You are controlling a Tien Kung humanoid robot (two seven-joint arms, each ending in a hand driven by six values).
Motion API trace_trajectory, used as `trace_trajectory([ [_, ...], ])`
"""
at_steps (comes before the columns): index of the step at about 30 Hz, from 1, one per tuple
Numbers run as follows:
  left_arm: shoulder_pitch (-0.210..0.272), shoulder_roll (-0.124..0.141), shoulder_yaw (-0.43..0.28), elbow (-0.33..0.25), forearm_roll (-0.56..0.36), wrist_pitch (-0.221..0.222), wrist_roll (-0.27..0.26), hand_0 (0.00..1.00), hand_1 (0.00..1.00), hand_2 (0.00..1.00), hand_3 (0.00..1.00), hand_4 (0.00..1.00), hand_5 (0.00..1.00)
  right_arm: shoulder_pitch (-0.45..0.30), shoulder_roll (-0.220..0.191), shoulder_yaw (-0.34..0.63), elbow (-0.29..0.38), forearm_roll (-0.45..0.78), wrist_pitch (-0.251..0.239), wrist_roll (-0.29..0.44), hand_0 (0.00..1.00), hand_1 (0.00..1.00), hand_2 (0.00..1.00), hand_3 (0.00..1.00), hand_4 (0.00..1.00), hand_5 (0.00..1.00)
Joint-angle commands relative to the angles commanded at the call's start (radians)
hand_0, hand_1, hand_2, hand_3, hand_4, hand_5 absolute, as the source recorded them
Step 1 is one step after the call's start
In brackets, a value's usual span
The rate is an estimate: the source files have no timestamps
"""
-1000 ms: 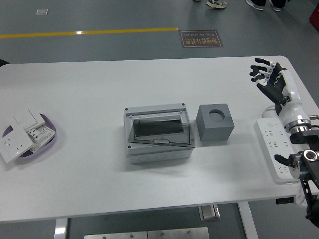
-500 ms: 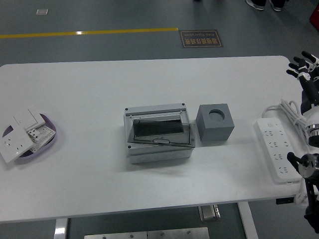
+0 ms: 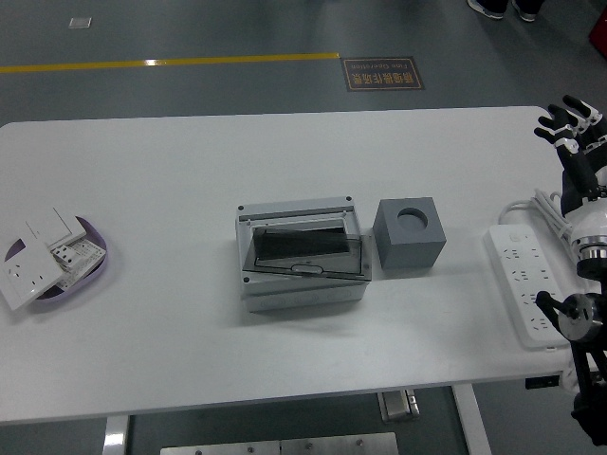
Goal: Pick up the cylinder from the cube,place it in the box,flap close box
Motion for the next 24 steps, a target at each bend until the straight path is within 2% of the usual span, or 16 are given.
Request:
trace_trajectory([
  [7, 0.002, 0.001, -0.004, 0.0, -0.004, 0.003, 0.001, 0.634, 0.658, 0.579, 0.648, 0.711, 0.329, 0.007, -0.003, -0.028, -0.004, -0.055, -0.013, -0.029, 0.647, 0.617, 0.613, 0.641, 0.715, 0.194],
  [8, 0.002, 0.001, -0.004, 0.0, -0.004, 0.003, 0.001, 0.634, 0.658, 0.578, 0.648, 0.711, 0.332, 0.008, -0.002, -0.032, -0.004, -0.061, -0.012, -0.031, 0.629, 0.604, 0.596, 0.617, 0.686, 0.157],
  [19, 0.002, -0.003, -0.003, 0.0, -0.01, 0.004, 0.0, 0.634, 0.658, 0.578, 0.649, 0.711, 0.332, 0.009, -0.005, -0.038, -0.011, -0.061, -0.001, -0.034, 0.631, 0.608, 0.586, 0.613, 0.673, 0.134],
  [20, 0.003, -0.004, -0.003, 0.0, -0.011, 0.004, 0.0, 0.634, 0.658, 0.578, 0.648, 0.711, 0.33, 0.009, -0.005, -0.038, -0.012, -0.06, -0.001, -0.034, 0.63, 0.619, 0.584, 0.613, 0.618, 0.085],
  [24, 0.003, -0.006, -0.004, 0.0, -0.012, 0.005, 0.002, 0.634, 0.658, 0.578, 0.648, 0.711, 0.33, 0.01, -0.008, -0.041, -0.01, -0.072, 0.001, -0.04, 0.63, 0.619, 0.584, 0.613, 0.618, 0.085],
])
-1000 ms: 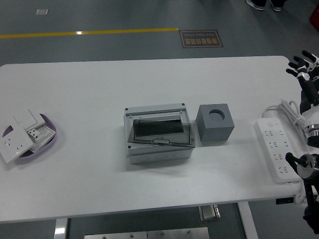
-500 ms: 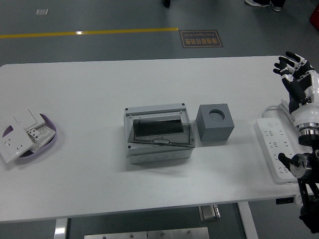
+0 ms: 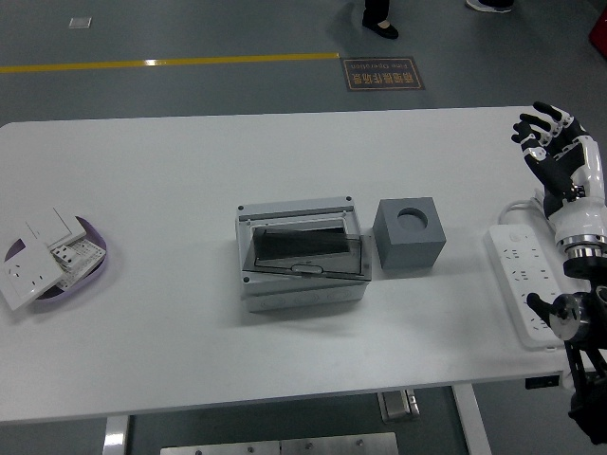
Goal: Pick up the cylinder from the cube,place it in the box,flap close box
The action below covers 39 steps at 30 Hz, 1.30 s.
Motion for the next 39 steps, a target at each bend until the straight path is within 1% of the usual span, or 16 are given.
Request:
trace_trajectory([
  [1, 0.0, 0.0, -0.001, 0.0, 0.0, 0.0, 0.0, 0.634, 0.658, 0.578, 0.648, 0.711, 0.33, 0.001, -0.001, -0.001, 0.002, -0.007, 0.0, -0.003, 0.63, 0.619, 0.584, 0.613, 0.618, 0.085],
  [2, 0.0, -0.001, -0.001, 0.0, 0.0, 0.0, 0.001, 0.635, 0.658, 0.578, 0.648, 0.709, 0.327, 0.001, -0.002, -0.001, 0.005, -0.018, 0.0, -0.007, 0.657, 0.626, 0.58, 0.607, 0.522, 0.051],
  [7, -0.001, -0.003, -0.002, 0.0, -0.002, 0.001, 0.001, 0.635, 0.658, 0.578, 0.648, 0.709, 0.327, 0.003, -0.002, 0.002, 0.017, -0.054, 0.0, -0.019, 0.657, 0.626, 0.58, 0.607, 0.522, 0.051],
  [8, -0.002, -0.003, -0.002, 0.0, -0.003, 0.001, 0.001, 0.635, 0.658, 0.577, 0.647, 0.707, 0.32, 0.003, -0.002, 0.003, 0.018, -0.056, 0.001, -0.019, 0.66, 0.626, 0.584, 0.612, 0.527, 0.024],
  [13, -0.002, -0.006, -0.001, 0.0, -0.005, 0.002, 0.001, 0.635, 0.658, 0.577, 0.647, 0.707, 0.32, 0.0, 0.0, 0.01, 0.02, -0.058, 0.003, -0.02, 0.66, 0.626, 0.584, 0.612, 0.527, 0.024],
  [14, -0.001, -0.006, -0.001, 0.0, -0.006, 0.002, 0.001, 0.634, 0.658, 0.578, 0.648, 0.706, 0.319, -0.001, 0.001, 0.012, 0.021, -0.057, 0.003, -0.02, 0.648, 0.623, 0.587, 0.614, 0.562, 0.007],
  [19, -0.001, -0.008, -0.002, 0.0, -0.005, 0.002, 0.001, 0.634, 0.658, 0.578, 0.648, 0.706, 0.319, -0.003, 0.001, 0.016, 0.026, -0.055, 0.005, -0.02, 0.648, 0.623, 0.587, 0.614, 0.562, 0.007],
  [20, -0.001, -0.008, -0.002, 0.0, -0.005, 0.002, 0.002, 0.634, 0.659, 0.578, 0.647, 0.705, 0.318, -0.004, 0.001, 0.016, 0.028, -0.056, 0.006, -0.021, 0.638, 0.616, 0.581, 0.605, 0.593, 0.007],
  [25, -0.001, -0.006, -0.004, 0.0, -0.005, 0.003, 0.003, 0.634, 0.659, 0.578, 0.647, 0.705, 0.318, -0.005, 0.001, 0.018, 0.033, -0.058, 0.006, -0.023, 0.638, 0.616, 0.581, 0.605, 0.593, 0.007],
  [26, -0.002, -0.006, -0.004, 0.0, -0.005, 0.003, 0.004, 0.634, 0.659, 0.577, 0.647, 0.705, 0.316, -0.005, 0.0, 0.018, 0.033, -0.058, 0.006, -0.023, 0.639, 0.614, 0.578, 0.596, 0.612, 0.027],
  [39, -0.002, -0.006, -0.012, 0.0, 0.002, 0.005, 0.009, 0.634, 0.658, 0.577, 0.649, 0.704, 0.313, -0.008, -0.002, 0.025, 0.041, -0.054, 0.002, -0.024, 0.638, 0.611, 0.577, 0.595, 0.63, 0.031],
])
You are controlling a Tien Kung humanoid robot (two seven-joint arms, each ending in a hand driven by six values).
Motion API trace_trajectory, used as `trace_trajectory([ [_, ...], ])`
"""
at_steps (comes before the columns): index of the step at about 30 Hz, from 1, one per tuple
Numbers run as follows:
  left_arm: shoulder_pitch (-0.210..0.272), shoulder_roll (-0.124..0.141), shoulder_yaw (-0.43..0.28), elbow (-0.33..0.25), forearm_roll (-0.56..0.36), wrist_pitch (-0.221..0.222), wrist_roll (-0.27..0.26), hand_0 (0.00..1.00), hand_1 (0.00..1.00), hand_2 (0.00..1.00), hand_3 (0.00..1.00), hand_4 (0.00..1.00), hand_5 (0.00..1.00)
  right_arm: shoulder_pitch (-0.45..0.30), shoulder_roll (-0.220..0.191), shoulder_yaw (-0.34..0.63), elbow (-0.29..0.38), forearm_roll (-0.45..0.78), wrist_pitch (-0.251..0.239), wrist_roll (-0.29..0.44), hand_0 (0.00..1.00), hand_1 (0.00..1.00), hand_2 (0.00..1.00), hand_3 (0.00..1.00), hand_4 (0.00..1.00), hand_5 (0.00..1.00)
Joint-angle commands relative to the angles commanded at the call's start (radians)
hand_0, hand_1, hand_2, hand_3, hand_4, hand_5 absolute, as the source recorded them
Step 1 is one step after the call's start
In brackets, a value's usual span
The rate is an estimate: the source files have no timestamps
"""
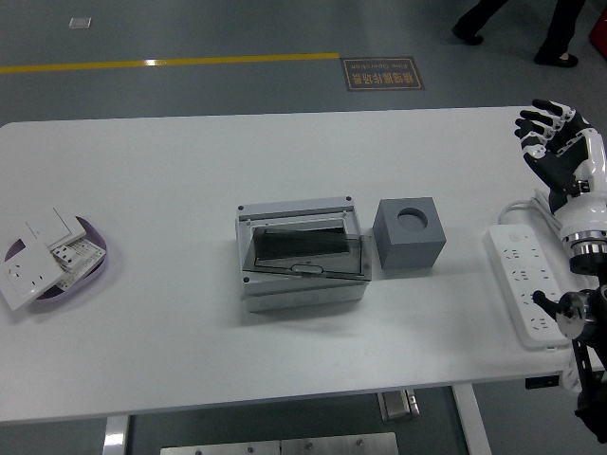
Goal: Pick up the cylinder from the cube,place it in the box,flap close box
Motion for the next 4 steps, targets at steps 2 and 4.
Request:
trace_trajectory([
  [2, 0.0, -0.001, -0.004, 0.0, 0.005, 0.0, 0.002, 0.634, 0.658, 0.577, 0.649, 0.704, 0.313, -0.002, 0.0, 0.003, 0.004, 0.001, -0.005, 0.002, 0.638, 0.611, 0.577, 0.595, 0.63, 0.031],
  [4, -0.001, -0.001, -0.004, 0.0, 0.006, 0.0, 0.001, 0.634, 0.658, 0.577, 0.649, 0.704, 0.313, -0.005, -0.001, 0.008, 0.007, 0.007, -0.015, 0.009, 0.638, 0.611, 0.577, 0.595, 0.63, 0.031],
])
